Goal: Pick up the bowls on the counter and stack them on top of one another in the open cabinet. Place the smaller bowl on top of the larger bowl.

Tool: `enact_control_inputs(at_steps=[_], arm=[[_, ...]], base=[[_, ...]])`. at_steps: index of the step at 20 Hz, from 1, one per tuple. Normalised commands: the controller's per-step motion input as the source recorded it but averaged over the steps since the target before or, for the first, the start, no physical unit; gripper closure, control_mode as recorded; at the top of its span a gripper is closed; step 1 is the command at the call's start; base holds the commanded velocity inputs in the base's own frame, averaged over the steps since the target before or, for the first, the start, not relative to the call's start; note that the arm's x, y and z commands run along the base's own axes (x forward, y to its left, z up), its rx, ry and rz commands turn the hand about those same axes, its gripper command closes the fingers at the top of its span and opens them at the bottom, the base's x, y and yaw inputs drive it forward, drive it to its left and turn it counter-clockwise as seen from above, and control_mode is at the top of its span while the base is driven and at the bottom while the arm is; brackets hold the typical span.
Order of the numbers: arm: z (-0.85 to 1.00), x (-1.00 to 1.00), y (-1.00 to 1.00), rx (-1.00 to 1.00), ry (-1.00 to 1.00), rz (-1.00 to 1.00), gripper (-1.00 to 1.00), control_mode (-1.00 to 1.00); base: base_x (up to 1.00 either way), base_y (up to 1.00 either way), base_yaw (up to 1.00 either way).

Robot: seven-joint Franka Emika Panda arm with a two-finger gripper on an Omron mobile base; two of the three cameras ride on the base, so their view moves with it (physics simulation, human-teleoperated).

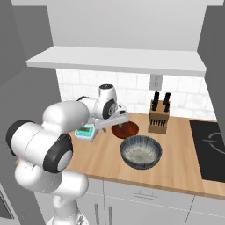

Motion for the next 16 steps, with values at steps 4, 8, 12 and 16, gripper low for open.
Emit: enact_control_inputs(at_steps=[4,8,12,16], arm=[[-0.27,0.20,-0.04,-0.04,0.00,0.00,-1.00,-1.00],[-0.21,0.21,-0.13,-0.01,0.00,0.00,-1.00,-1.00],[-0.18,0.11,-0.16,0.00,0.00,0.00,-1.00,-1.00],[-0.20,0.25,-0.11,0.00,-0.01,0.04,-1.00,-1.00]], base=[[0.00,0.00,0.00],[0.00,0.00,0.00],[0.00,0.00,0.00],[0.00,0.00,0.00]])
